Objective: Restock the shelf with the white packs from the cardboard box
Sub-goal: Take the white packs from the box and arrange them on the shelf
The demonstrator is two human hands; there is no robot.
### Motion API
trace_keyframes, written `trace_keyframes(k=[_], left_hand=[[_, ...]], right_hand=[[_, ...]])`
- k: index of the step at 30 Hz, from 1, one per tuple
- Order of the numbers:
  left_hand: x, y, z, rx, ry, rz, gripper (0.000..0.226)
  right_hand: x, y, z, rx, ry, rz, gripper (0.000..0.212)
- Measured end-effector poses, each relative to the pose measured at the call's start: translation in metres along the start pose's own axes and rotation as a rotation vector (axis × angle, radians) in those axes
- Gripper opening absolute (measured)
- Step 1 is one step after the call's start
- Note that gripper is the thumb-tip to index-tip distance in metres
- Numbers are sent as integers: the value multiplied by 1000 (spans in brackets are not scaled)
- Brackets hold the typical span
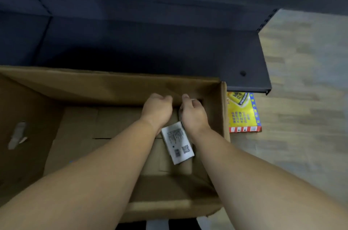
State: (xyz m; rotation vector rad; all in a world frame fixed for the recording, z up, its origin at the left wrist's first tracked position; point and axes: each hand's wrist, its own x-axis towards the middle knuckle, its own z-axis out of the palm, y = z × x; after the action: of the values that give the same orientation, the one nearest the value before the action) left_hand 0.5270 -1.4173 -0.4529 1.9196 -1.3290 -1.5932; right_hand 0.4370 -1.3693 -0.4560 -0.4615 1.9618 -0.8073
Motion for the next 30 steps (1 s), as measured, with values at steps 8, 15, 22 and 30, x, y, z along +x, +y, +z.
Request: trace_keyframes(k=[8,15,22,30], left_hand=[[25,-41,-1,144,-104,-64,29],[36,-72,27,185,-139,-85,27],[60,-87,49,252,-154,-102,37],[81,-116,65,297,-175,-131,33]], right_hand=[[5,47,32,82,99,185,54],[25,84,44,115,149,278,54],[49,122,53,79,185,357,56],[69,158,56,-9,171,512,61]])
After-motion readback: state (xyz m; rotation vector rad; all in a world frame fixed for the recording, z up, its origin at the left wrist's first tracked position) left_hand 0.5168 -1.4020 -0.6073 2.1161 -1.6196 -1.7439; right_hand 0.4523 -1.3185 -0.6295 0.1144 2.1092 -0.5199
